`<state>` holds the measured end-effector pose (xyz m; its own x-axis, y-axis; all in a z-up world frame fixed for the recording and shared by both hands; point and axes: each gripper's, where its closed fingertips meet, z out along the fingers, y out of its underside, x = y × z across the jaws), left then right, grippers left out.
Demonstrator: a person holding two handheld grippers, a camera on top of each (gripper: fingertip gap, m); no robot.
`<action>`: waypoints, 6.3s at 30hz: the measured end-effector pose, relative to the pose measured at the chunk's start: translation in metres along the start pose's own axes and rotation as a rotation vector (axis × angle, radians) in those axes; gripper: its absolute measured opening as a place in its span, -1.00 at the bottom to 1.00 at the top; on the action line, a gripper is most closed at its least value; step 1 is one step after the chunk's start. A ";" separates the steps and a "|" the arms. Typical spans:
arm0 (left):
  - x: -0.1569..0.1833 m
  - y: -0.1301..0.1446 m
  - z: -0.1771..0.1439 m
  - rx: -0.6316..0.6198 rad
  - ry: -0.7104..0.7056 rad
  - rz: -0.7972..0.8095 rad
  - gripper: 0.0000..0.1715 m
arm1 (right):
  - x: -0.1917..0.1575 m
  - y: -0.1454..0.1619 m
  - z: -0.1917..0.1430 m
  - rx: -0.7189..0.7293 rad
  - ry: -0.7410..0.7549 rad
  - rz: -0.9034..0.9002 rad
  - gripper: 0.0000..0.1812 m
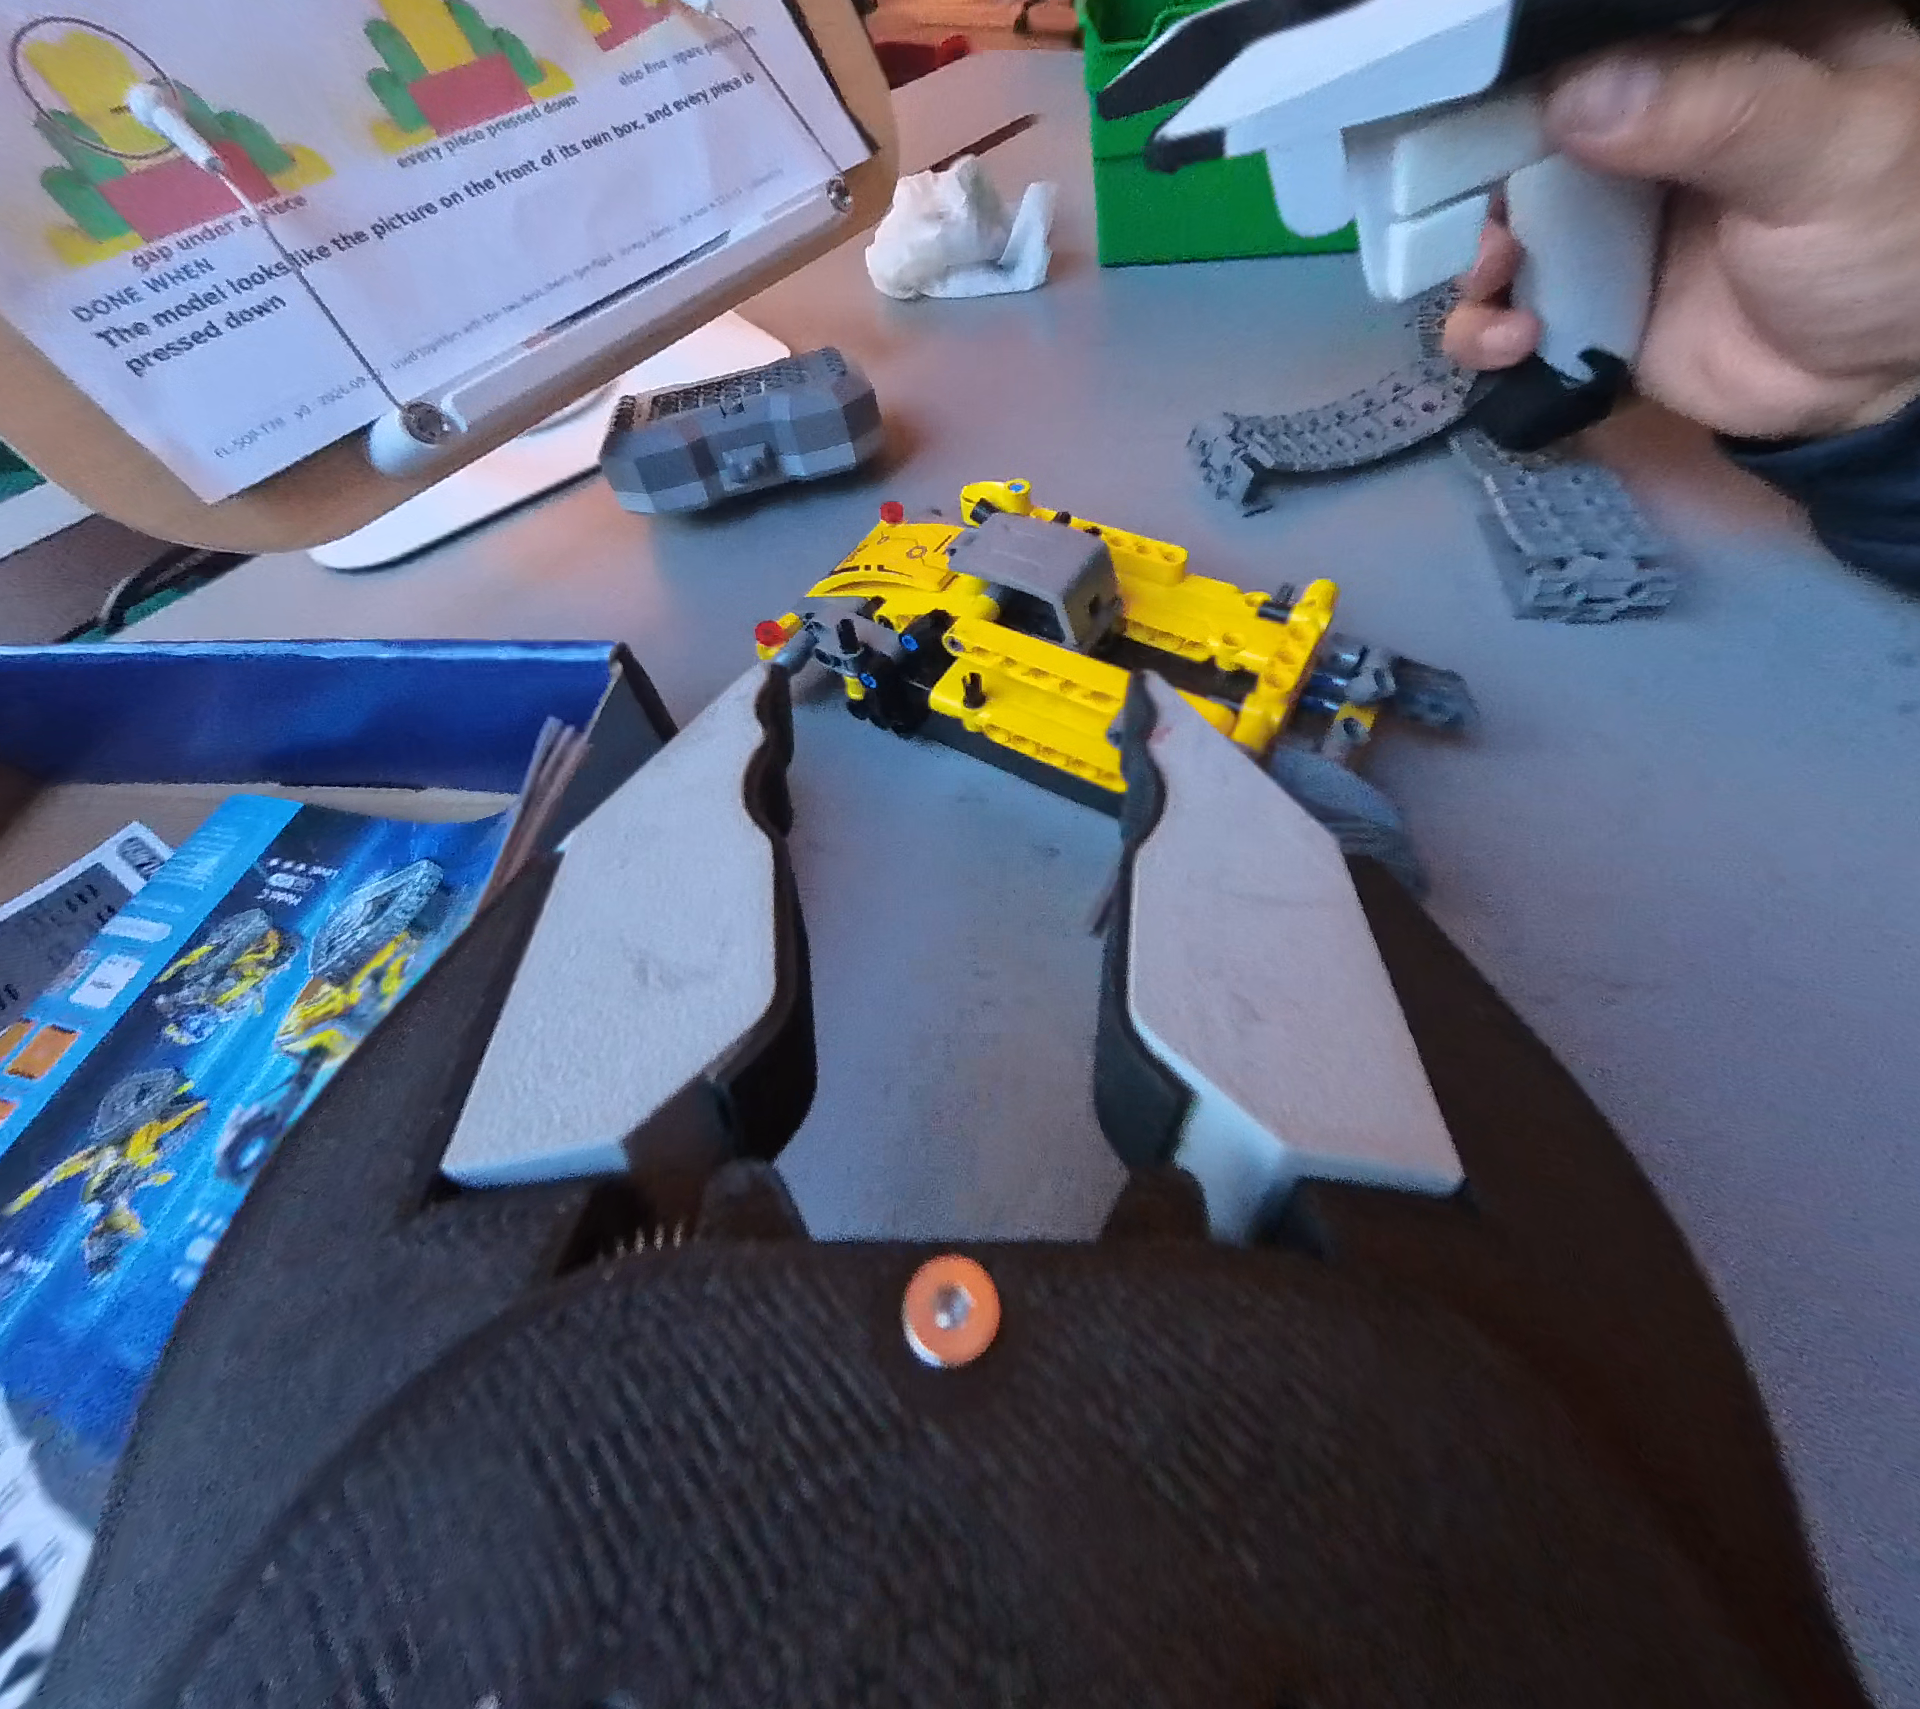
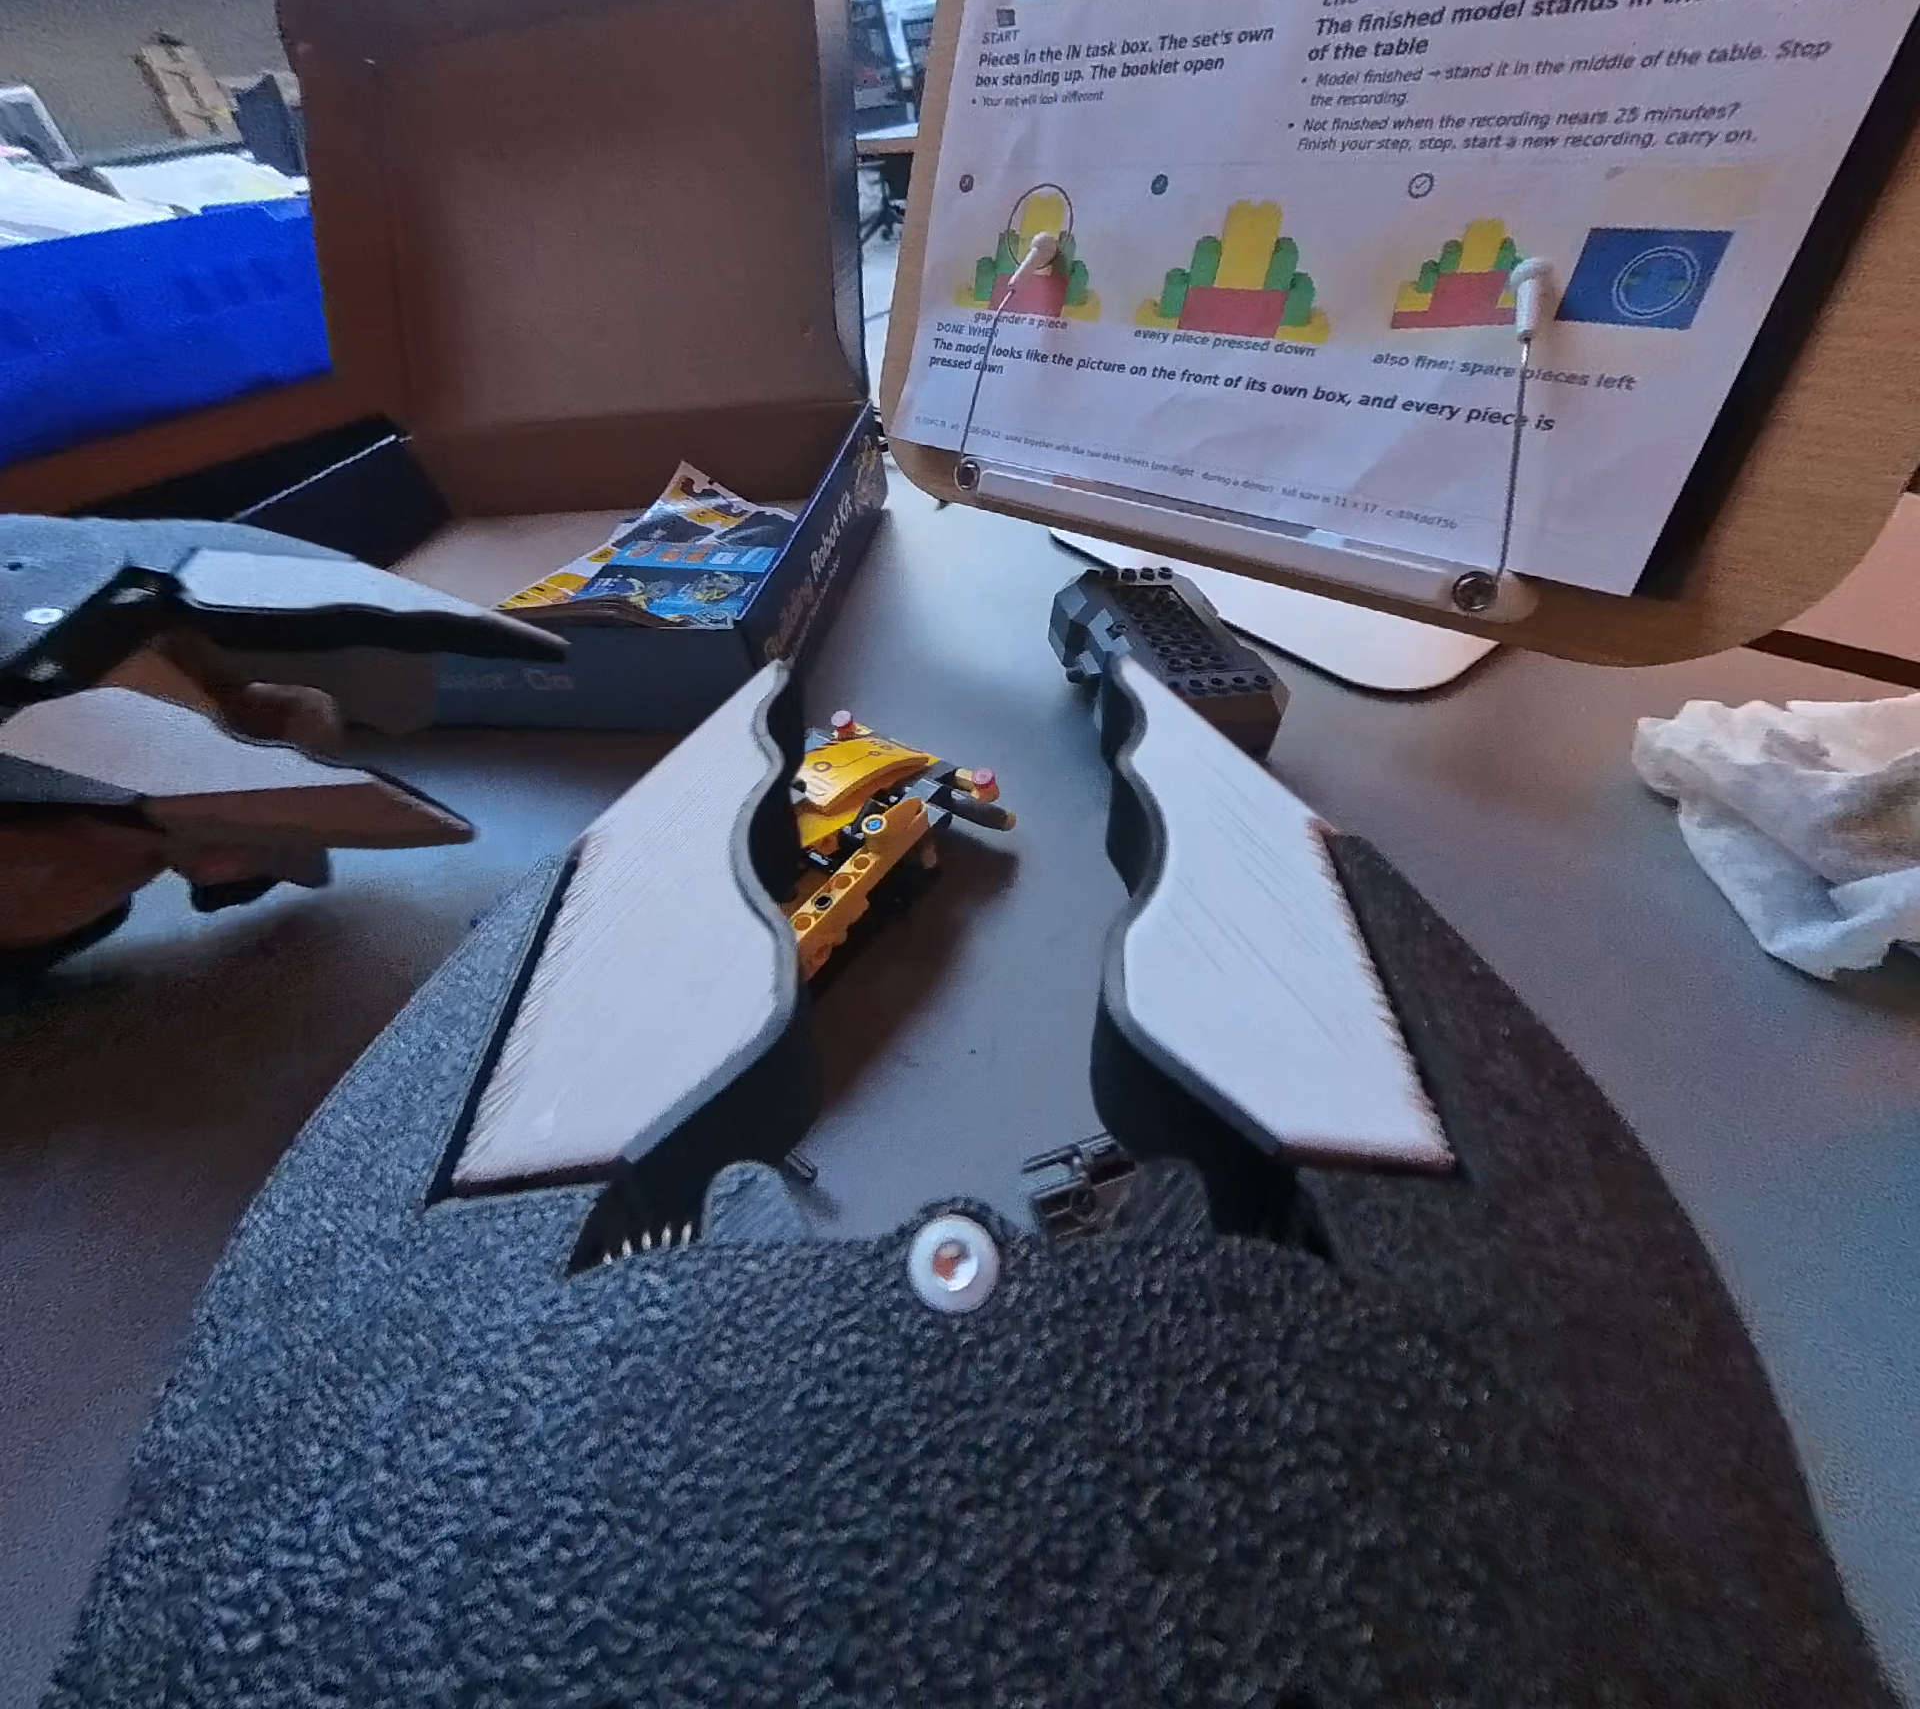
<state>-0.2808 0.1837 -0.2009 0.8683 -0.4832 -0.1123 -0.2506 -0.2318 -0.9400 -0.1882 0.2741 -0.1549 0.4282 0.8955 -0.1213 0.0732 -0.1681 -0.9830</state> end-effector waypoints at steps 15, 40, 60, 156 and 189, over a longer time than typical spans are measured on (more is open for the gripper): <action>0.007 -0.008 -0.010 0.127 0.234 -0.095 -0.38 | -0.030 0.009 0.025 0.021 -0.126 -0.196 -0.45; 0.013 -0.011 -0.003 0.144 0.119 0.054 -0.52 | -0.034 0.000 0.002 0.131 -0.072 -0.327 -0.50; -0.038 -0.013 -0.017 0.184 -0.225 0.002 -0.78 | -0.037 0.003 0.004 0.088 -0.078 -0.351 -0.46; 0.050 0.005 -0.003 -0.037 0.173 -0.214 -0.49 | -0.152 0.037 0.029 -0.264 -0.618 0.064 -1.00; 0.002 0.015 -0.021 0.014 0.121 -0.415 -0.53 | -0.010 0.086 -0.005 -0.605 -0.225 -0.129 -0.86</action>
<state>-0.2920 0.1619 -0.2082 0.8375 -0.4474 0.3138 0.1155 -0.4164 -0.9018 -0.1812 0.2488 -0.2371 0.1880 0.9773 -0.0976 0.6332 -0.1966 -0.7486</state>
